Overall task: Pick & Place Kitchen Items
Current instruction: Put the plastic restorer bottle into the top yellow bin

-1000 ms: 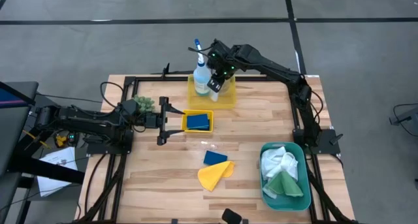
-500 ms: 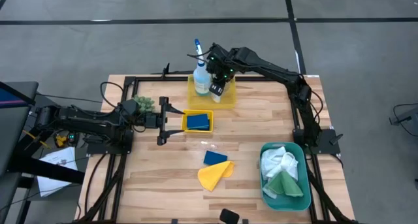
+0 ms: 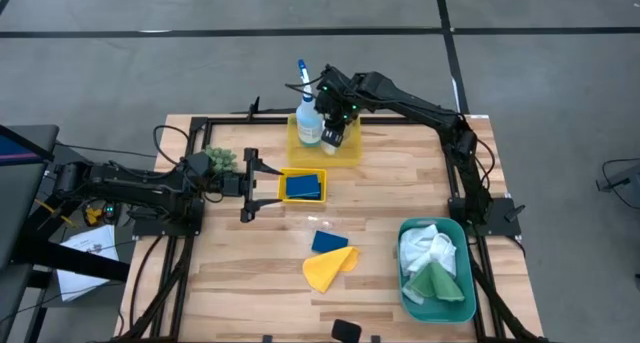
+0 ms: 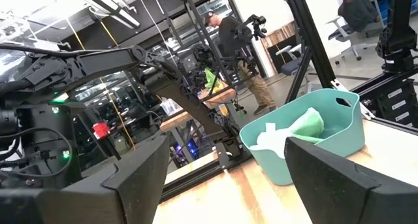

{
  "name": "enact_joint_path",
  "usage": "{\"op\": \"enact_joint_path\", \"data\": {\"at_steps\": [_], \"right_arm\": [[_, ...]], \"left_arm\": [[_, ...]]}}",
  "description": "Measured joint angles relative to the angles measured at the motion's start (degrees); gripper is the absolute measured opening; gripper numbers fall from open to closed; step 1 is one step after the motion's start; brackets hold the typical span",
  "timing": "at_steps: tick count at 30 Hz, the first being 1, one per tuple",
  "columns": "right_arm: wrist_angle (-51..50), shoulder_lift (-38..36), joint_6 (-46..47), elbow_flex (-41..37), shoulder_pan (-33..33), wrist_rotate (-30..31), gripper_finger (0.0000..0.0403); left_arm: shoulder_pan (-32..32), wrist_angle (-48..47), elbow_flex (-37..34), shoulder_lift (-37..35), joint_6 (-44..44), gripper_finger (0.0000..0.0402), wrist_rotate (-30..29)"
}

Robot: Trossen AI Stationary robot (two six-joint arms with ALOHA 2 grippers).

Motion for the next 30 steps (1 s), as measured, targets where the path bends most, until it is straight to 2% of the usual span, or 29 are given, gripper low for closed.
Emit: {"op": "enact_joint_path", "data": {"at_steps": [4,30], "right_arm": [[-0.3,0.0,-1.1,0.0,-0.5,-2.1,0.0107],[-0.6,0.0,-8.1,0.0,-0.6,-2.1,0.0107]], "left_arm": [[0.0,0.0,0.0,0.0,0.0,0.0298,0.0],[0.0,-0.2,0.0,0.0,-0.2,0.0298,0.0]]}}
